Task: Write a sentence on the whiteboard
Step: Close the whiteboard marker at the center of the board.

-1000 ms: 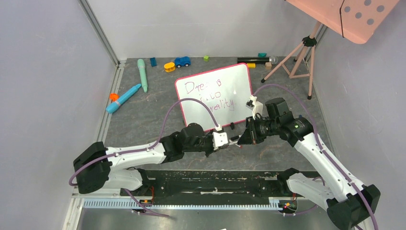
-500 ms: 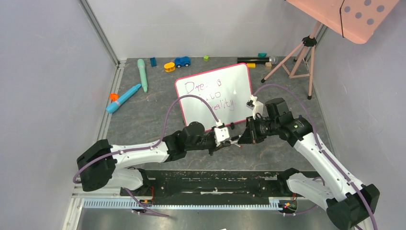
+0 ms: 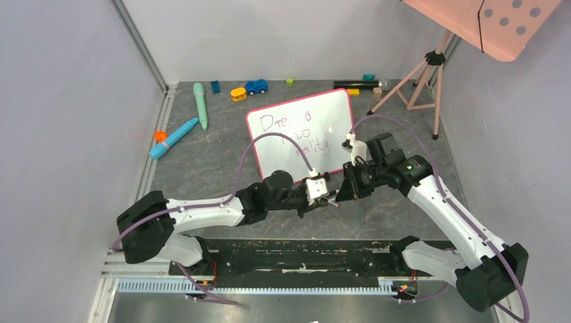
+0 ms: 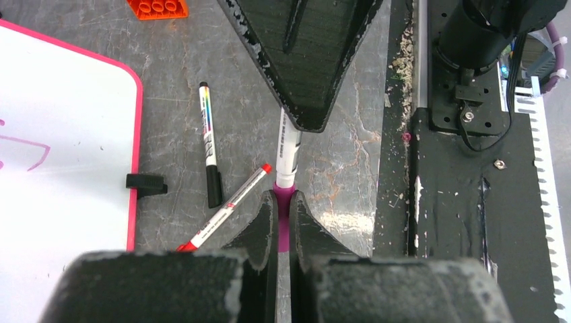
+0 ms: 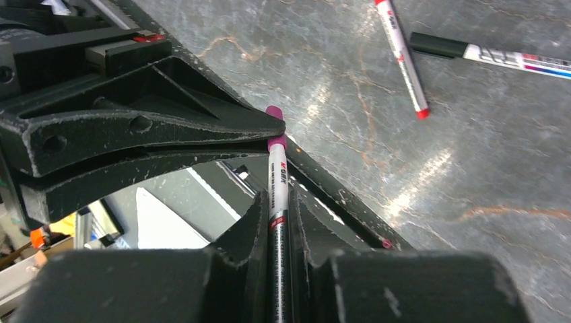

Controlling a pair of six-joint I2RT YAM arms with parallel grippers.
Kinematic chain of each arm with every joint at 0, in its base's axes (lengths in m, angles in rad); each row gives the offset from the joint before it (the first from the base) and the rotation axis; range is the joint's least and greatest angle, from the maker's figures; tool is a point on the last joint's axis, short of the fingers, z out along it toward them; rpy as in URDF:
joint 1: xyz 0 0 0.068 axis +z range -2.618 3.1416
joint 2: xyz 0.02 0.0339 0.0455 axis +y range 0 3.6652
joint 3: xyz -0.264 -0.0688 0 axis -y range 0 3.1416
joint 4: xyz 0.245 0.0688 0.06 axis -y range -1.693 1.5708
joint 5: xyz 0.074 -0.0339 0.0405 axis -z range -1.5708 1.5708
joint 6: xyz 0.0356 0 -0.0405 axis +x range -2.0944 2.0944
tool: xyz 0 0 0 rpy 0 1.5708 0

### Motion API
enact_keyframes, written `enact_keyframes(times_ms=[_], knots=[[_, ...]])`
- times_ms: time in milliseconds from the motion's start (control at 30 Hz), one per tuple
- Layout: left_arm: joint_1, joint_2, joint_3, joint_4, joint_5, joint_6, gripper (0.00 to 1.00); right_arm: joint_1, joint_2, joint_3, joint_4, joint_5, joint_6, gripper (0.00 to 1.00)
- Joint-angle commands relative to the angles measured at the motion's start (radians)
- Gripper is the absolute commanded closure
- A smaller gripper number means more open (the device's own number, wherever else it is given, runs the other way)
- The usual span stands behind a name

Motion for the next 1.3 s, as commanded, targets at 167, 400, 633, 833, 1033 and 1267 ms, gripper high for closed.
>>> enact_keyframes(times_ms=[167, 400, 633, 833, 1033, 1267], knots=[[-0.018, 0.109, 0.129, 0.322, 0.075, -0.079, 0.98, 0.105, 0.087, 0.117, -0.078, 0.282, -0.02, 1.0], [-0.055, 0.289, 0.14, 0.576, 0.029, -0.104, 0.98, 0.127, 0.102, 0.088, -0.122, 0.502, -0.009, 1.0], [-0.103, 0.516, 0.279, 0.707, 0.018, -0.099, 0.98, 0.127, 0.099, 0.044, -0.114, 0.659, -0.008, 1.0], [-0.108, 0.601, 0.364, 0.714, -0.019, -0.067, 0.98, 0.105, 0.138, 0.034, -0.098, 0.712, -0.05, 1.0], [-0.108, 0.678, 0.324, 0.784, -0.016, -0.135, 0.98, 0.063, 0.188, -0.098, 0.038, 0.69, -0.07, 1.0], [-0.112, 0.719, 0.228, 0.896, -0.031, -0.225, 0.97, 0.062, 0.255, -0.217, 0.14, 0.661, -0.065, 1.0]])
